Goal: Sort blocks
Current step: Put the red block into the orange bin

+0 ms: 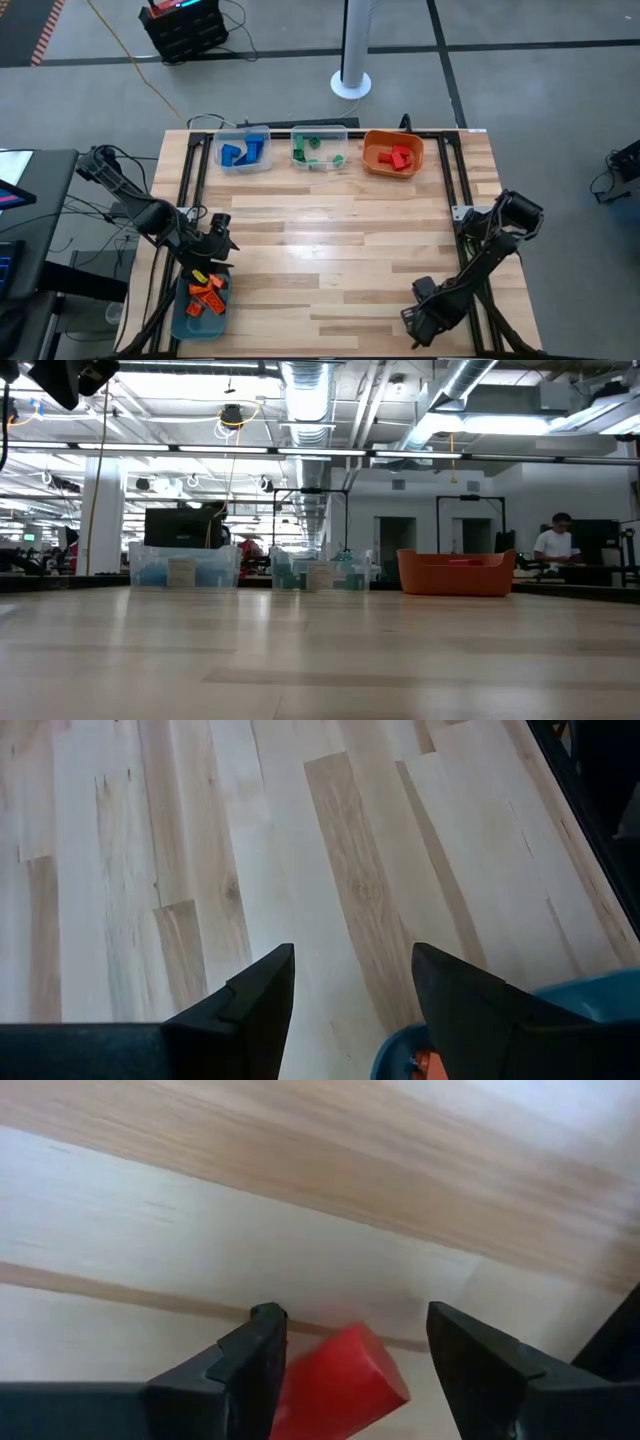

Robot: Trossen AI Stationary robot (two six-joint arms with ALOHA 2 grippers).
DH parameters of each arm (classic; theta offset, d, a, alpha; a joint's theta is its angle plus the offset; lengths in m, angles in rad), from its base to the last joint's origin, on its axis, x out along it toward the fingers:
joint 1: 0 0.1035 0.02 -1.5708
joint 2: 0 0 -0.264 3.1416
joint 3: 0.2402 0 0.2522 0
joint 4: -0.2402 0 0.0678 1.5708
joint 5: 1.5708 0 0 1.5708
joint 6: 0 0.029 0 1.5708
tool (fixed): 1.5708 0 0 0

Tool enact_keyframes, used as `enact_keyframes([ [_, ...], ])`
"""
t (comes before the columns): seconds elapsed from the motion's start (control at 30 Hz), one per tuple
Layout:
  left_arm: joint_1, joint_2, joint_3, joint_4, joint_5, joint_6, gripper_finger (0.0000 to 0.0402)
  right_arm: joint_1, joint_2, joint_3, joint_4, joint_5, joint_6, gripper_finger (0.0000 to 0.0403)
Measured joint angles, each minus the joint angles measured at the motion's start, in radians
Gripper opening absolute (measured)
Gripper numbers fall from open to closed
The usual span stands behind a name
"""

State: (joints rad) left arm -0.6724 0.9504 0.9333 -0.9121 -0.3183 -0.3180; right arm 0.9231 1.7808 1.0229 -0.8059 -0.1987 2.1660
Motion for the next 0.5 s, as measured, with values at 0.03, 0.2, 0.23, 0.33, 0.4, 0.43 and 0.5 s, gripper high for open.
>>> enact_keyframes([
  [0.03,0.0,0.0,0.0,-0.003,0.0,-0.001,0.0196,-0.004,0.002,0.001,0.0,-0.008,0.0,0.0252],
  [0.2,0.0,0.0,0.0,-0.027,0.0,-0.028,0.0196,0.002,0.002,0.0,-0.005,-0.025,0.021,0.0226],
  [0.23,0.0,0.0,0.0,-0.029,0.0,-0.032,0.0196,0.004,0.002,0.0,-0.009,-0.022,0.019,0.0221],
  [0.33,0.0,0.0,0.0,-0.033,0.0,-0.035,0.0196,0.004,0.002,0.001,-0.025,-0.002,0.001,0.0213],
  [0.4,0.0,0.0,0.0,-0.033,0.0,-0.035,0.0196,0.001,0.004,0.006,-0.055,0.002,-0.019,0.0214],
  [0.43,0.0,0.0,0.0,-0.033,0.0,-0.035,0.0196,-0.004,0.006,0.012,-0.085,0.006,-0.027,0.0216],
  [0.5,0.0,0.0,0.0,-0.033,0.0,-0.035,0.0196,-0.012,0.007,0.03,-0.157,0.021,-0.039,0.0221],
])
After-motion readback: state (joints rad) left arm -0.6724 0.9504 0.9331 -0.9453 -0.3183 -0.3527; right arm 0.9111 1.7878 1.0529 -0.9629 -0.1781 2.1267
